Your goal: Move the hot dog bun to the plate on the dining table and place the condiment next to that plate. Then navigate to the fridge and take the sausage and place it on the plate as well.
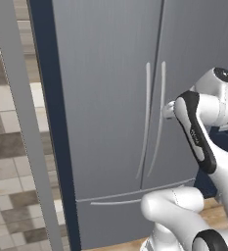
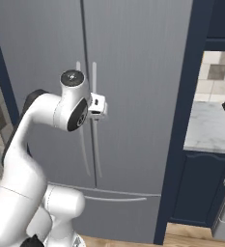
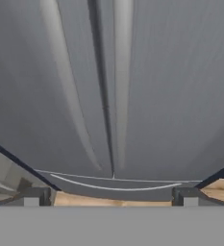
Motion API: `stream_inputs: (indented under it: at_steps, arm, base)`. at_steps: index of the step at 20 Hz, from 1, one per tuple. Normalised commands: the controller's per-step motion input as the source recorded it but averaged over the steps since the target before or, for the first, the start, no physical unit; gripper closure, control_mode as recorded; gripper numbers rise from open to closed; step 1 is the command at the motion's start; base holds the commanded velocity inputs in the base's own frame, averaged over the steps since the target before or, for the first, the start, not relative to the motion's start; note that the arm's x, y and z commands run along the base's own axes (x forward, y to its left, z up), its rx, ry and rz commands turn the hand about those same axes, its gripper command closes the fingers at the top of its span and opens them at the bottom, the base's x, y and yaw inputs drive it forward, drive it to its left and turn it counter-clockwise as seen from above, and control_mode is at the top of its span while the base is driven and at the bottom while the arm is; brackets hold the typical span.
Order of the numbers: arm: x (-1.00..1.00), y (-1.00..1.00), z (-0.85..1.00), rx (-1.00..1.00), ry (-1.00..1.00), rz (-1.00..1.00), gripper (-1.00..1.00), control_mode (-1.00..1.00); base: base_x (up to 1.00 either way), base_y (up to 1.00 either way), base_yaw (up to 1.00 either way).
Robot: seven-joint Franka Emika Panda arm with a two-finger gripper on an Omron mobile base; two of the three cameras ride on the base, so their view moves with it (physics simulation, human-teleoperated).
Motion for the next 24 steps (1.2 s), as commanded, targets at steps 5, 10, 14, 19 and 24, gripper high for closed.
stream_inputs:
  at_steps: [5, 10, 14, 19, 24]
  arm:
    - [0.99, 0.0, -0.21, 0.02, 0.1, 0.0, -1.0, -1.0]
    - [0.9, 0.0, -0.27, 0.04, 0.06, 0.0, -1.0, -1.0]
    - [0.52, -0.05, -0.37, 0.06, -0.1, 0.0, -1.0, -1.0]
    - [0.31, -0.03, -0.44, 0.05, -0.13, 0.0, -1.0, -1.0]
    - [0.12, 0.0, -0.47, 0.02, -0.12, 0.0, 1.0, -1.0]
  base:
    - [0.0, 0.0, 0.0]
    - [0.0, 0.0, 0.0]
    - [0.0, 0.0, 0.0]
    - [0.0, 0.0, 0.0]
    - [0.0, 0.0, 0.0]
